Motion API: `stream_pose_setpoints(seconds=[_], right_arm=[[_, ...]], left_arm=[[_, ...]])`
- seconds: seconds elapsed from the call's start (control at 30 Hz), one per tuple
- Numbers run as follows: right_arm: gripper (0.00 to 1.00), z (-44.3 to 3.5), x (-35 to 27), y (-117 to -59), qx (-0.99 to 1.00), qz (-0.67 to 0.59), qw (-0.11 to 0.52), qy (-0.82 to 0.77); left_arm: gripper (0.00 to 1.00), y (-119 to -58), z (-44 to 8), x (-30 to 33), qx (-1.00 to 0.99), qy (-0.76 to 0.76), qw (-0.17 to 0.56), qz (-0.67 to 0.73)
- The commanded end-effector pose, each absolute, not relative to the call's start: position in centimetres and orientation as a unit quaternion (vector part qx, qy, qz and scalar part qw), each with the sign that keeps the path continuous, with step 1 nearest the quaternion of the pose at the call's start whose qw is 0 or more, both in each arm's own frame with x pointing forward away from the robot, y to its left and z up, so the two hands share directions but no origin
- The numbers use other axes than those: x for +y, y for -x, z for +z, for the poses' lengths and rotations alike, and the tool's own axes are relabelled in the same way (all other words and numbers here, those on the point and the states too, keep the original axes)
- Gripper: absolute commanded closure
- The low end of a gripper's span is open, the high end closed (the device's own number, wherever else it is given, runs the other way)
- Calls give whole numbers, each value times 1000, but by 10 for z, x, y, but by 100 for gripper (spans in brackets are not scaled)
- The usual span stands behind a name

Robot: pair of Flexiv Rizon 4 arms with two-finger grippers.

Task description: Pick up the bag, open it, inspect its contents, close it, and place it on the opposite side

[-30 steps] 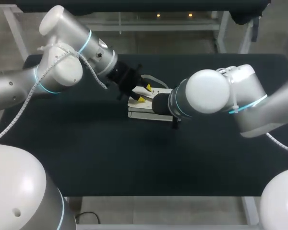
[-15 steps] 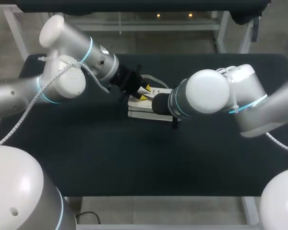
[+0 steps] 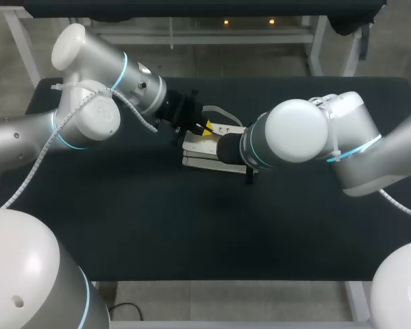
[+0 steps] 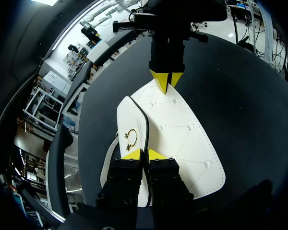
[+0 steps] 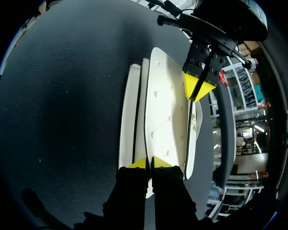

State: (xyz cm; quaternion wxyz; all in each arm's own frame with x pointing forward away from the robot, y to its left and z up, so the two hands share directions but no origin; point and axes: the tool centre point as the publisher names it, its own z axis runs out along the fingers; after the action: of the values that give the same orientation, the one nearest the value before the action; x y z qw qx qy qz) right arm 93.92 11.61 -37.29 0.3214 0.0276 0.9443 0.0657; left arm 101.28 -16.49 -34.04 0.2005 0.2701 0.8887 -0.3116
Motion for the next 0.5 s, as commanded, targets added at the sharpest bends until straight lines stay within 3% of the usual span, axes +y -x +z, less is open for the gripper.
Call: stream_pose_setpoints(seconds=[0.03,0.5], right_arm=[[100,-376,115,-938,944,68,323,-27],[100,-376,115,-938,944,68,323,-27]], left_arm=[[100,-1026,-321,-159,899,-254,157,-321],[100,-1041,-310,-153,920,-192,82,-333]])
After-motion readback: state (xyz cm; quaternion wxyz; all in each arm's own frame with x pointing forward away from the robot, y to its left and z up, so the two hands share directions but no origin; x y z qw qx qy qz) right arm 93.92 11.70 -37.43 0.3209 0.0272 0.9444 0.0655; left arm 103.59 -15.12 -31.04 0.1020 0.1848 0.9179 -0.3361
